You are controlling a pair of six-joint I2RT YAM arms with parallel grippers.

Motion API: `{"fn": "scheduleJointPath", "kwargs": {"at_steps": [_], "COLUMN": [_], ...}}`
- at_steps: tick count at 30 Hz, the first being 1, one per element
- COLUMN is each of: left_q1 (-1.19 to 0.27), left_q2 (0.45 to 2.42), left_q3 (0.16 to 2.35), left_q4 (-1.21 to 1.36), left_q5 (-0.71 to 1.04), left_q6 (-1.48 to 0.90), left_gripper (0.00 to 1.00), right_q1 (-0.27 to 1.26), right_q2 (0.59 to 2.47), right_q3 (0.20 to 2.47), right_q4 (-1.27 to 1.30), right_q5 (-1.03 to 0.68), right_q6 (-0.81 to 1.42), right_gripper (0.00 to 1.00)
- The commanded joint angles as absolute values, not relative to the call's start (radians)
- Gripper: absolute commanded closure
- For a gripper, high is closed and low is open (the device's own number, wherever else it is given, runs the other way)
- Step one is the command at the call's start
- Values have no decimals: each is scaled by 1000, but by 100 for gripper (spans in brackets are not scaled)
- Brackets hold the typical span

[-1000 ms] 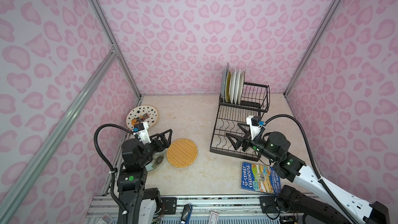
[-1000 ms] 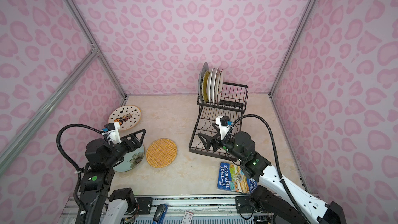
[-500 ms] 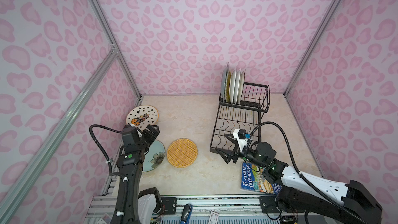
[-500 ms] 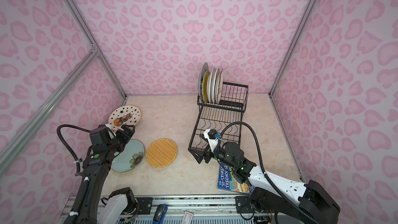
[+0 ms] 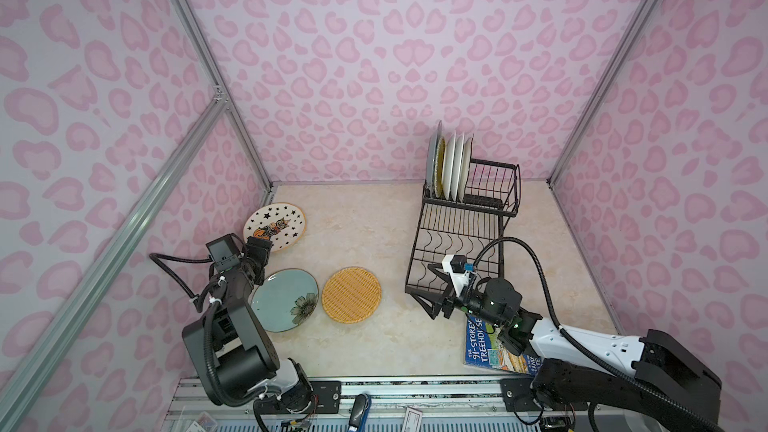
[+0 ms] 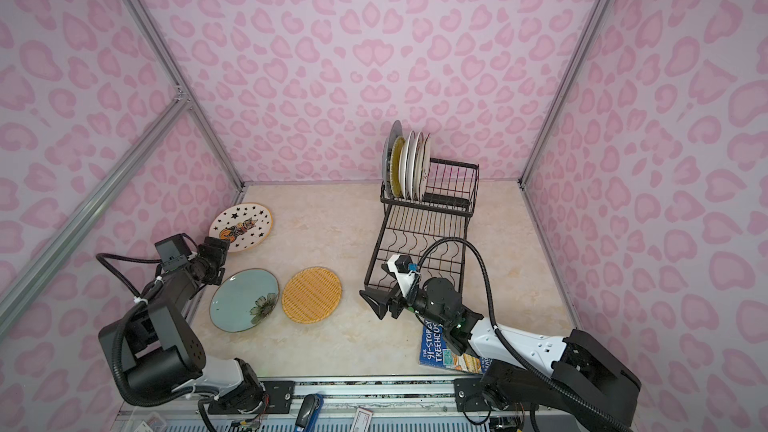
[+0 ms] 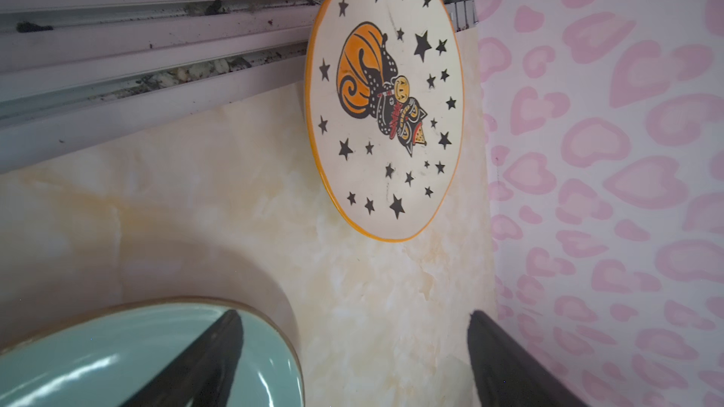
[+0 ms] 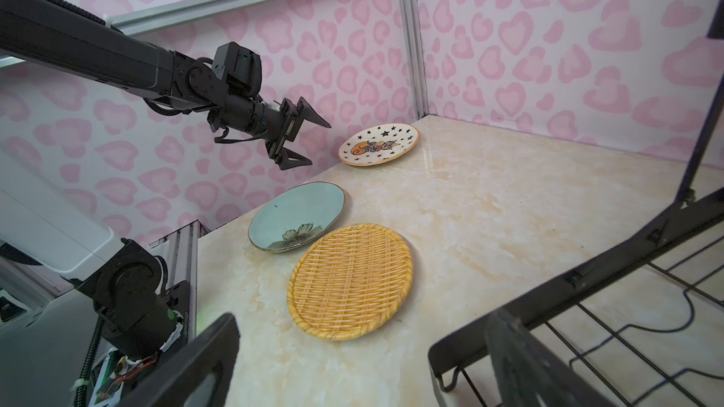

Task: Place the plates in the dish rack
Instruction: 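Open the right gripper and draw it back down from the rack, then grasp the star-and-owl plate's rim with the left gripper and tilt it upright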

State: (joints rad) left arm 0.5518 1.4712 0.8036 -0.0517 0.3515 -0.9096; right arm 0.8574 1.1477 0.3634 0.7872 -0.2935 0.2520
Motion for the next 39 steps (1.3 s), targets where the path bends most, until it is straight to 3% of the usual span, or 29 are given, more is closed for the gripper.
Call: {"fn": "scheduleJointPath", "kwargs": {"at_steps": [1, 14, 32, 36, 39], "left_q1": [555, 557, 528, 525, 525], "left_q2": [1531, 1785, 1964, 1986, 2007], "left_q3": [829, 949, 1017, 1018, 1027], "left_q4": [54, 146, 183, 225, 250], "left_q5": [347, 385, 370, 370, 381], "left_q6": [-915, -980, -1073, -1109, -1138], "left_gripper": [10, 22, 39, 46, 58], "right_q1": [856, 854, 833, 830, 828], "right_q2": [1159, 1220, 1233, 1233, 1233], "right_q3": [356, 361, 359, 359, 359], "right_q4": [843, 875, 883, 881, 881], "right_q5": [-282, -300, -301, -300, -301], "right_q6": [258, 264, 279, 279, 279], "right_gripper": [2, 2, 2, 2, 2]}}
